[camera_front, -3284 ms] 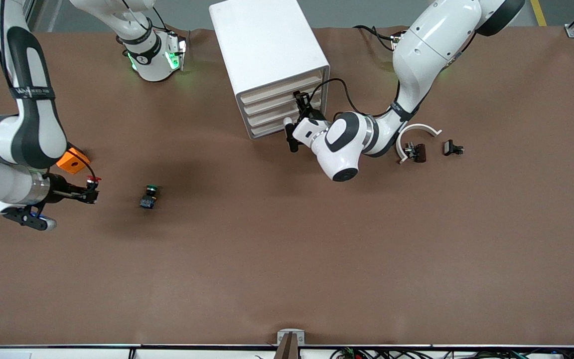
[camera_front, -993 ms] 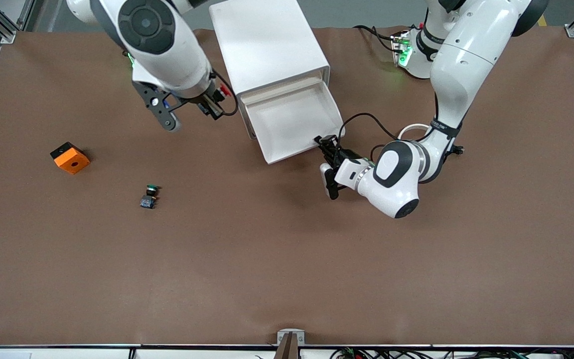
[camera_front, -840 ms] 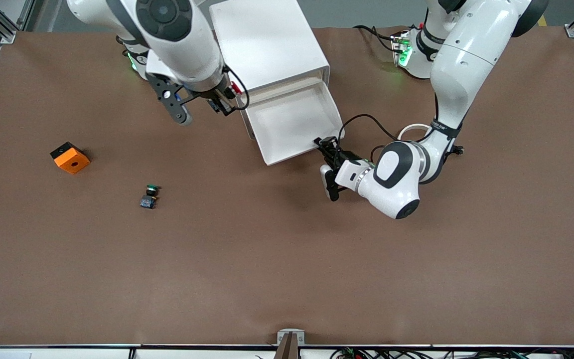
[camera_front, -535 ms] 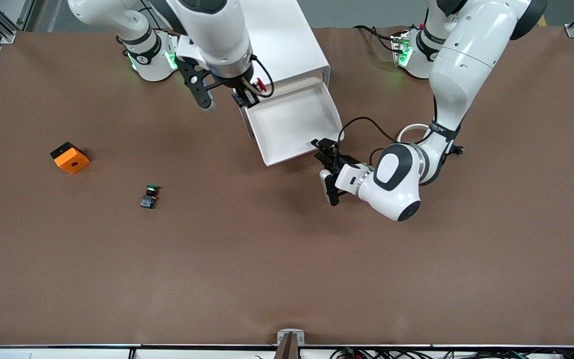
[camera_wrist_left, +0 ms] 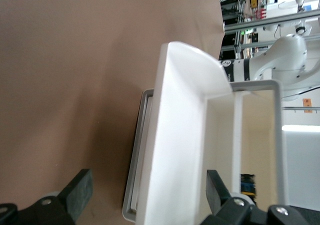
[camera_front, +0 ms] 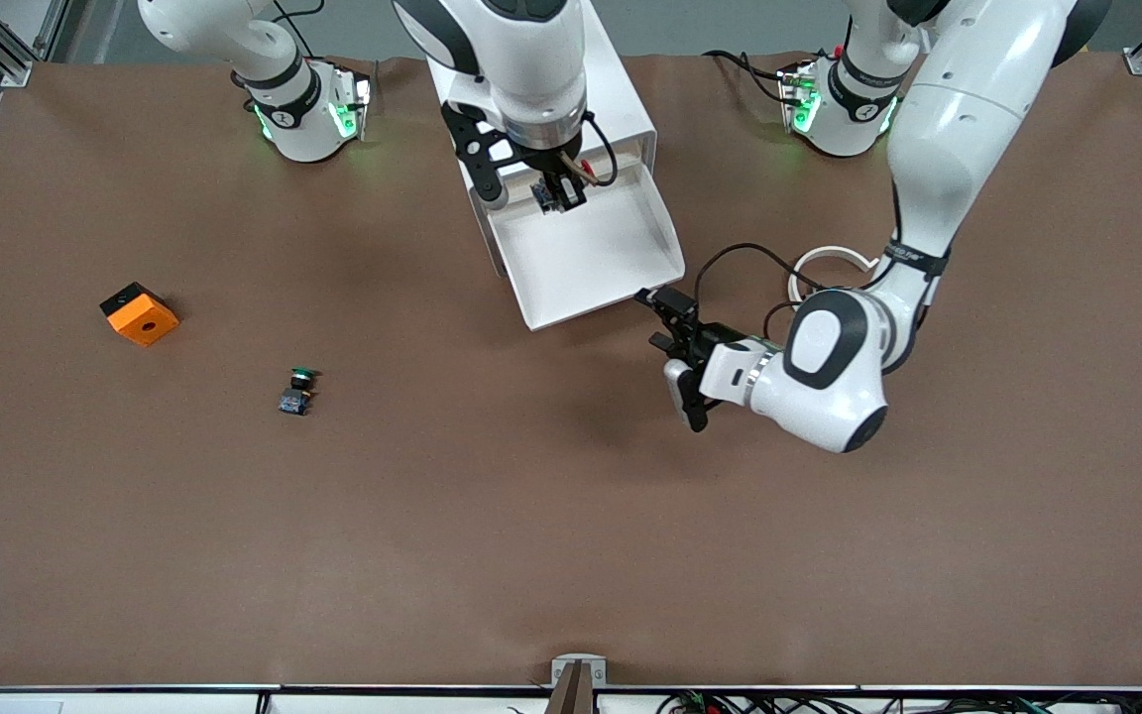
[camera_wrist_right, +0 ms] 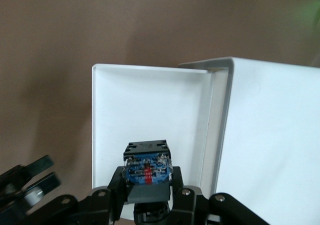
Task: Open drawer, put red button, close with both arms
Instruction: 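Lower the button into the drawer while the left gripper releases and withdraws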
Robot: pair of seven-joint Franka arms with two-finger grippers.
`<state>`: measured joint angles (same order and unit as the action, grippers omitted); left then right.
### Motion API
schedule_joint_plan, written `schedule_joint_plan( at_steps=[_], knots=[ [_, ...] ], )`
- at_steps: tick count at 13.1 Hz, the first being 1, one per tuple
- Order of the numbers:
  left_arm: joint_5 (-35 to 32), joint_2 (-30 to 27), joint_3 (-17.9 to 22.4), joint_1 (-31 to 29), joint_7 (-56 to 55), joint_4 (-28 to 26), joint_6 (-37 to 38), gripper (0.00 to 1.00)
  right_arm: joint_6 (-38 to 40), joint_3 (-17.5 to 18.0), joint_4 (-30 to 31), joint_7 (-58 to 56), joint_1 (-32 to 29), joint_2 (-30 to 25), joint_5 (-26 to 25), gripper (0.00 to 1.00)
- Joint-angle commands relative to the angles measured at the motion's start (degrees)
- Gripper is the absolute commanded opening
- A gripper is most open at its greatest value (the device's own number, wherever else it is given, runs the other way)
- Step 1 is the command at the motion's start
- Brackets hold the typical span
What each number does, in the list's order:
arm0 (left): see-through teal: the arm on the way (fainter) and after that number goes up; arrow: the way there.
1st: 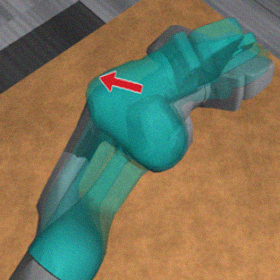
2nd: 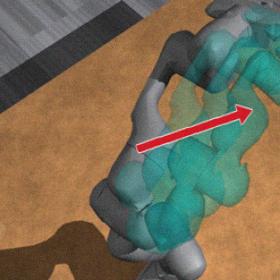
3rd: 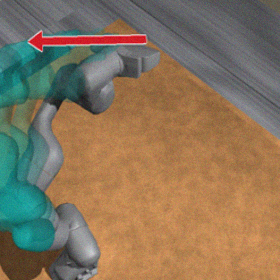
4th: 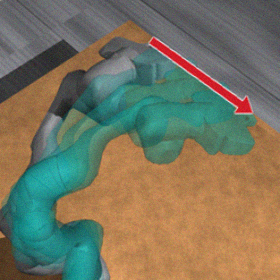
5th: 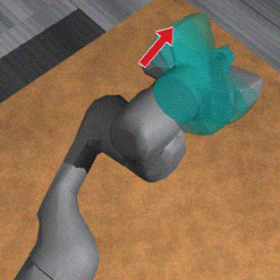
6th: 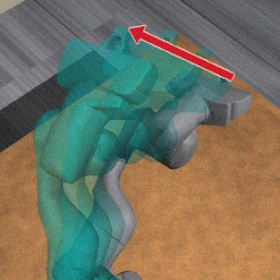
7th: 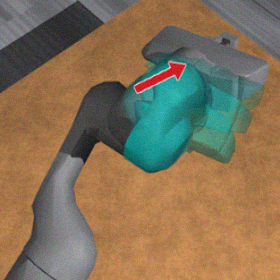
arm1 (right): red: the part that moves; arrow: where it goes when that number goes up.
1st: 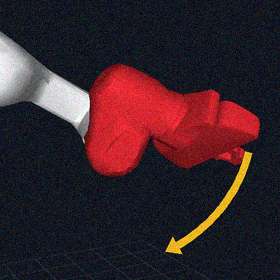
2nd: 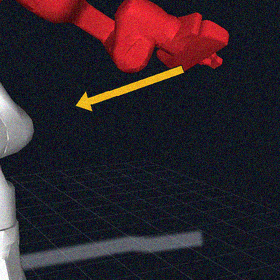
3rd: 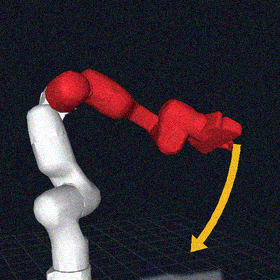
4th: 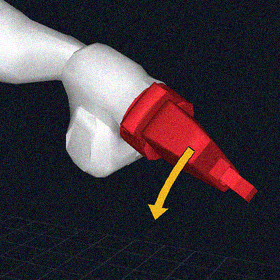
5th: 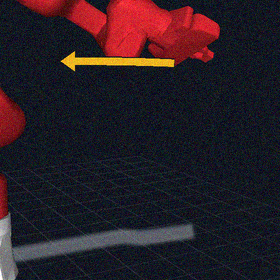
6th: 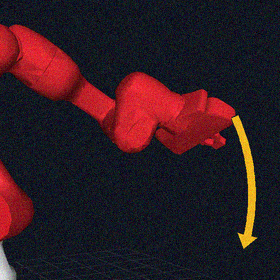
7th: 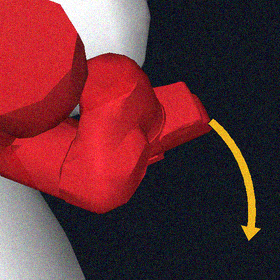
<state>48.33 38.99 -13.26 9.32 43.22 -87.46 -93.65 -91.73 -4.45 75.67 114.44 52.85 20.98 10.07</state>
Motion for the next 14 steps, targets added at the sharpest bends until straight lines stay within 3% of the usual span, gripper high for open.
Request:
schedule_joint_plan(
  at_steps=[1, 9, 14],
  knots=[
    [-0.78, -4.0, 0.08, -3.5, -0.85, -1.31, 4.07, 1.0, -2.3, -0.65, -0.88, 4.02, 1.9, 1.86, 0.74, 0.0],
    [-19.75, -16.13, 0.08, -10.89, -9.81, -1.31, 6.55, 1.0, -7.58, -0.73, -0.7, 11.76, 6.47, 7.13, 0.3, 0.0],
    [-24.5, -21.05, 0.16, -18.89, -10.08, -1.04, 6.37, 1.0, -12.86, -0.73, -0.35, 15.02, 7.62, 11.26, 0.04, 0.0]
  ],
)
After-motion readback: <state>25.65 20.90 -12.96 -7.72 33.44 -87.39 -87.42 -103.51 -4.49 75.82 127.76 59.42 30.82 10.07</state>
